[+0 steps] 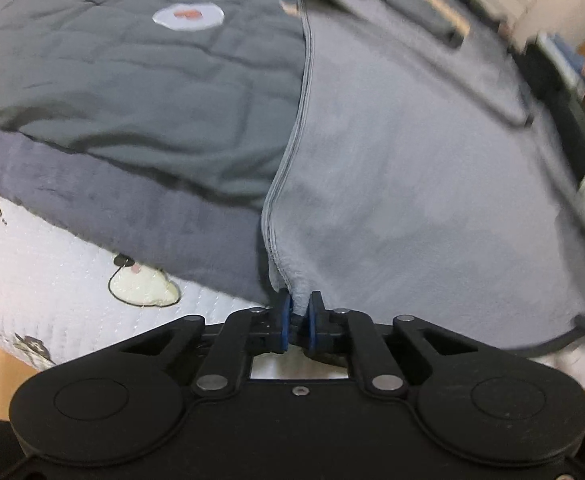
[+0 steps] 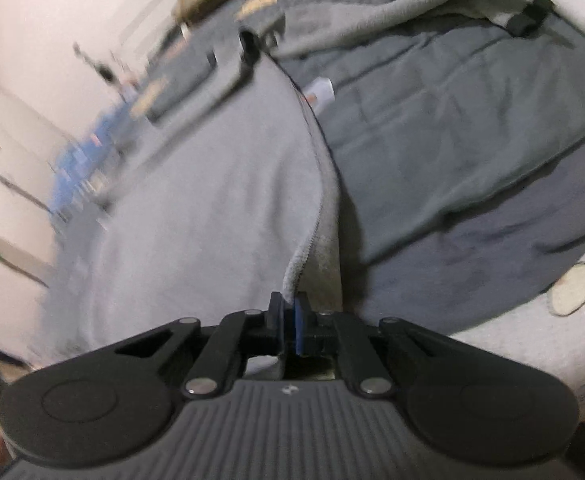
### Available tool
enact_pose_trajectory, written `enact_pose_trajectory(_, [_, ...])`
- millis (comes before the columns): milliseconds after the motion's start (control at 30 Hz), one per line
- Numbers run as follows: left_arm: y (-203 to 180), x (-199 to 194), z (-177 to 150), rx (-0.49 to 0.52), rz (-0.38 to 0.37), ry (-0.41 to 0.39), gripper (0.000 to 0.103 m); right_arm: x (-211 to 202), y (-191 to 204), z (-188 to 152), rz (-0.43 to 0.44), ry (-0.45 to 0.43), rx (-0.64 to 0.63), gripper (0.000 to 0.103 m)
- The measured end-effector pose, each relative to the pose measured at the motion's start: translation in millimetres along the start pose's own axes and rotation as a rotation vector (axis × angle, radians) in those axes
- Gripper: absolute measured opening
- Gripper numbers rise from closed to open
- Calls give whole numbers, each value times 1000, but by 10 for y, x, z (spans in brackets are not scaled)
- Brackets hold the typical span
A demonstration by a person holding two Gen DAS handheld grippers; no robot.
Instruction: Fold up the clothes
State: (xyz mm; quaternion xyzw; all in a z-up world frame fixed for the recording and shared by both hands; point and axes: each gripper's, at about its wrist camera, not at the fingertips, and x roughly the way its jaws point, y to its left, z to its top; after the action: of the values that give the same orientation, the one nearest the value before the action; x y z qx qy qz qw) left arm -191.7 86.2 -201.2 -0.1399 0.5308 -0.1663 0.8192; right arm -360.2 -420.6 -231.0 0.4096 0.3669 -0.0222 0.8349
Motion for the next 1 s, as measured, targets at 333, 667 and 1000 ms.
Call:
enact_pose_trajectory(333, [-135,-284,481,-66,-121,-216,9,-43,-45,546,189,-146,222,5])
enact_pose_trajectory(667, [-372,222,1197,-50,-68,-278,9,571,219,1321,100,-151,121,5])
enact_pose_trajectory(1000, [-474,687,1735,-6,-31,-280,9,1225,301,1785,68,-152,70,4])
